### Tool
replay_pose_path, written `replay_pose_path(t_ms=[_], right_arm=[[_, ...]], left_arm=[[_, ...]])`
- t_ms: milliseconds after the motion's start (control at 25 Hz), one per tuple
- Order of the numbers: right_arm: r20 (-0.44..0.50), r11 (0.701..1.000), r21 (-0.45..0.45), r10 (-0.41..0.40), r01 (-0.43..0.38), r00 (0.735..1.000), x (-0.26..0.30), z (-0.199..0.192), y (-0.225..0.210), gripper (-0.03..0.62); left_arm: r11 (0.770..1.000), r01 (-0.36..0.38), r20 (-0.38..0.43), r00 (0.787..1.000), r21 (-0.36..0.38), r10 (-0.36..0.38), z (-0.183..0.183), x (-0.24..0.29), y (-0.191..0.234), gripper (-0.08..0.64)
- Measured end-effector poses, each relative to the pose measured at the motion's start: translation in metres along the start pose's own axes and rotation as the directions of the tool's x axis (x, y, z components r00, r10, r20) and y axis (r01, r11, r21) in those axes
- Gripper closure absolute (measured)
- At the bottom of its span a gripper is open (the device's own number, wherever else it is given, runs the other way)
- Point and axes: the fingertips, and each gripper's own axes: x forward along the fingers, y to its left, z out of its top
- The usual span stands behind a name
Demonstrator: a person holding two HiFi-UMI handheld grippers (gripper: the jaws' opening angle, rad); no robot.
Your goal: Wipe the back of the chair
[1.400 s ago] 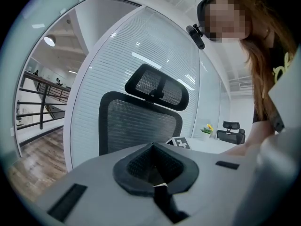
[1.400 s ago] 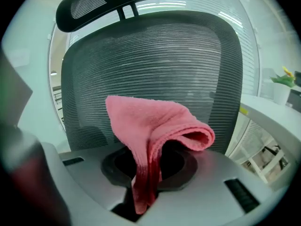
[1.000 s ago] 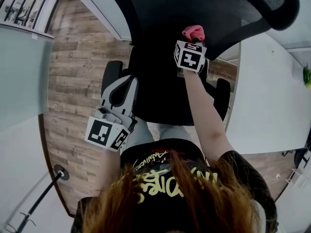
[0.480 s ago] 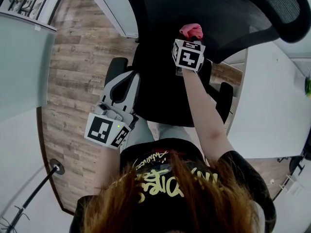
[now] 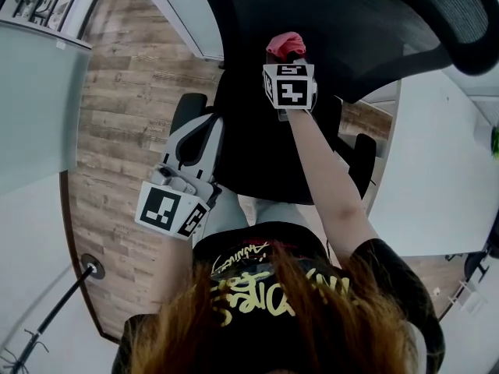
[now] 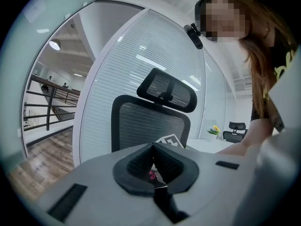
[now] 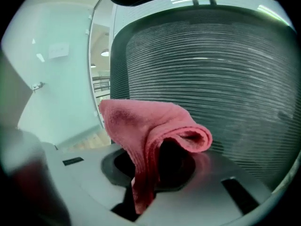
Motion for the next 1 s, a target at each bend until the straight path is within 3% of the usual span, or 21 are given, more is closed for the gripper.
replay_pose_path(t_ms=[400,1000], right_arm=[[-0.023,0.992,-0.040,0.115,-0.116,0.993,0.023,0.011,0.037,0.528],[-0.052,0.969,-0.093,0.225,-0.229,0.973,0.045,0.022,0.090,0.528]], left_arm=[[0.999,-0.033,-0.015,0.999,-0.015,0.033,-0.007,-0.006,0.019,0.568],[0.996,-0.083,-0.013,0.996,-0.040,0.083,-0.010,-0.019,0.044,0.568]])
